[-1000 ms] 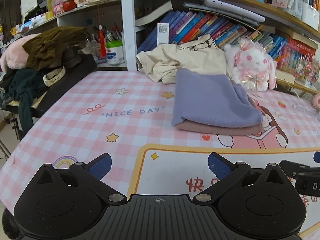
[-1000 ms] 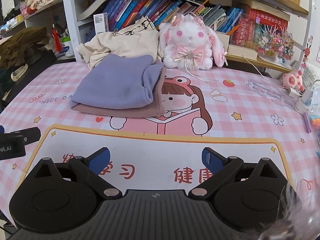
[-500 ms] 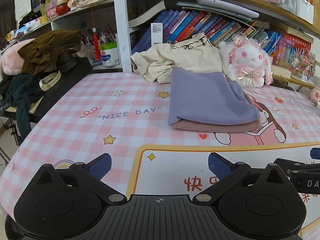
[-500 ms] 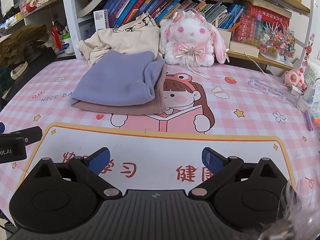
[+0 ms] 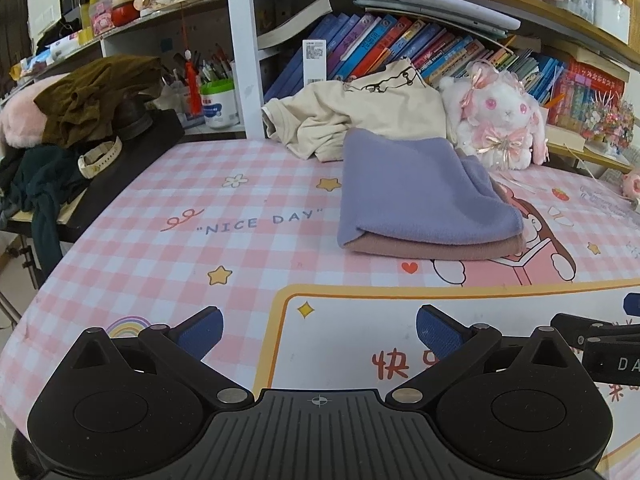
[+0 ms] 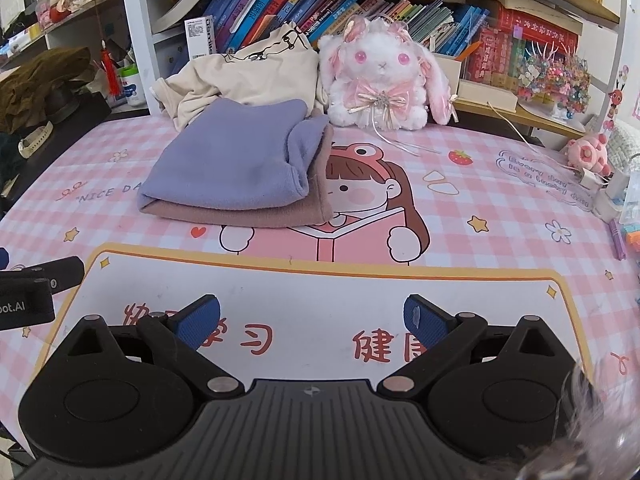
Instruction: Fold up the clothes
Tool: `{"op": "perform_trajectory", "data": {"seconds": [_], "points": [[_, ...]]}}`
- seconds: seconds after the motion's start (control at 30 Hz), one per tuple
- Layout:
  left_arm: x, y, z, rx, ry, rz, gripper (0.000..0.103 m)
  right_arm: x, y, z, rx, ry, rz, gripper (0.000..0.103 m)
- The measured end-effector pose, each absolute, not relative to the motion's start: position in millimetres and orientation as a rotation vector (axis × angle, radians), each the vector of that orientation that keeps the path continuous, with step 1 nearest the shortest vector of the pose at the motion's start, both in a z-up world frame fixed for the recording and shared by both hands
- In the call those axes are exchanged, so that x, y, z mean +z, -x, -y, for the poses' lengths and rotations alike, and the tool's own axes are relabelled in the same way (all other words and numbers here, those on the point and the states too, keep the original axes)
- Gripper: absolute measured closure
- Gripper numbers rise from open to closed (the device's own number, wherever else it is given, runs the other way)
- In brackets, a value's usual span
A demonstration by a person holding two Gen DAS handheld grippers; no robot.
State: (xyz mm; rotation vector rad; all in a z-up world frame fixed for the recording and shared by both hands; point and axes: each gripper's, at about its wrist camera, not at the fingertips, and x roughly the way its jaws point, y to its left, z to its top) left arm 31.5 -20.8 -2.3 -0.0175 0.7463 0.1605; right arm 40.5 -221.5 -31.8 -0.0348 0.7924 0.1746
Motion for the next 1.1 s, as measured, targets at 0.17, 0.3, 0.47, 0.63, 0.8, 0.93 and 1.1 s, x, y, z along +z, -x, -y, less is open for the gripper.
{"op": "perform_trajectory", "data": {"seconds": [0.17, 0.3, 0.47, 0.63, 0.8, 0.93, 1.1], "points": [[-1.9, -31.9, 20.7, 0.157, 0.018, -0.742, 0.000, -32.2, -40.8, 222.5, 0.170, 0.032, -0.792, 0.003], [-2.4, -32.2, 22.7, 0.153, 0.007, -0.747, 0.000, -32.9, -41.6, 222.2, 0.168, 0.033, -0.796, 0.003], [-1.9, -31.7, 23.7, 0.156, 0.000, -0.740, 0.000, -32.8, -41.2, 221.6, 0.169, 0.037, -0.794, 0.003], [-1.6, -32.7, 23.9, 0.159, -0.005, -0.738, 0.000, -33.1, -41.8, 221.7, 0.169, 0.036, -0.794, 0.003], [-2.5, -33.8, 23.2, 0.163, -0.002, -0.748, 0.000, -33.4, -42.1, 221.5, 0.171, 0.037, -0.796, 0.003], [-2.7, -33.7, 23.2, 0.161, -0.004, -0.748, 0.000, -33.8, -43.0, 221.5, 0.173, 0.036, -0.799, 0.003], [-3.6, -34.4, 24.1, 0.154, -0.004, -0.755, 0.000, -34.2, -43.5, 221.5, 0.173, 0.036, -0.800, 0.003]]}}
